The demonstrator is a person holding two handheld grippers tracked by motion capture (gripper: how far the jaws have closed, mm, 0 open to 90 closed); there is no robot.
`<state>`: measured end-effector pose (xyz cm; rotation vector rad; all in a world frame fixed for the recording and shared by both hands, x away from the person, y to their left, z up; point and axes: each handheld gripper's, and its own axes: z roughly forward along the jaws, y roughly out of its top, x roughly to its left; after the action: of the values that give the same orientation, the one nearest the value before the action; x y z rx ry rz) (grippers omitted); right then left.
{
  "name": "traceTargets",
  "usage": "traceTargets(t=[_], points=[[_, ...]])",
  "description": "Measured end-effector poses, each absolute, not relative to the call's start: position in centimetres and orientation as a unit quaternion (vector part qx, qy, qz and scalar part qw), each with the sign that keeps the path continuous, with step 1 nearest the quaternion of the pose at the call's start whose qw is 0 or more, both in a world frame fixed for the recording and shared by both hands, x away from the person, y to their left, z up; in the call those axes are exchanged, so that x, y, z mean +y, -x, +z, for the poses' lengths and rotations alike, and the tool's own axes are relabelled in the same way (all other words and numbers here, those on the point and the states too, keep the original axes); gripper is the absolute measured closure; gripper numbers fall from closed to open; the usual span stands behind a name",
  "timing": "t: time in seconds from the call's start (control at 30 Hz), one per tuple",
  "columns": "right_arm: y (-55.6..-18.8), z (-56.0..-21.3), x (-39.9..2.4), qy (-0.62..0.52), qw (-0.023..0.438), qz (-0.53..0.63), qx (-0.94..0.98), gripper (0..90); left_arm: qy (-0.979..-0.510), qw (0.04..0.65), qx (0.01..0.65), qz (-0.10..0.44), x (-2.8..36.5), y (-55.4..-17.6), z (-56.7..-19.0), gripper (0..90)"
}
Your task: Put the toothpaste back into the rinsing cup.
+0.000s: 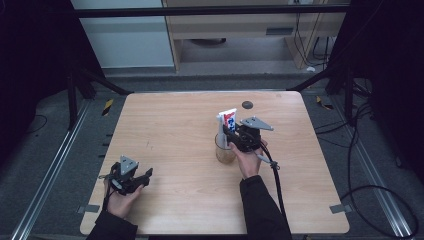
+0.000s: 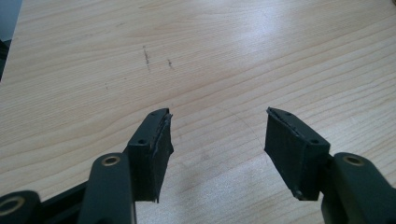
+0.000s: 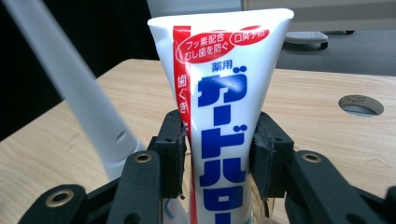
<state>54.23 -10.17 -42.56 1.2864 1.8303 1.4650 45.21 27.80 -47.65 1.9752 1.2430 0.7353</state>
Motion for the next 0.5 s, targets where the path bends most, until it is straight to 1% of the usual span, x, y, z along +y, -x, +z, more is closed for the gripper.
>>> traceTargets(t=[0.5], points=[[-53.0,-42.8,-10.4,-0.459,0.231,0.479,0.712,54.6,-0.759,0.341,0.477,0.283,27.8,-45.1,-47.6,40.4]])
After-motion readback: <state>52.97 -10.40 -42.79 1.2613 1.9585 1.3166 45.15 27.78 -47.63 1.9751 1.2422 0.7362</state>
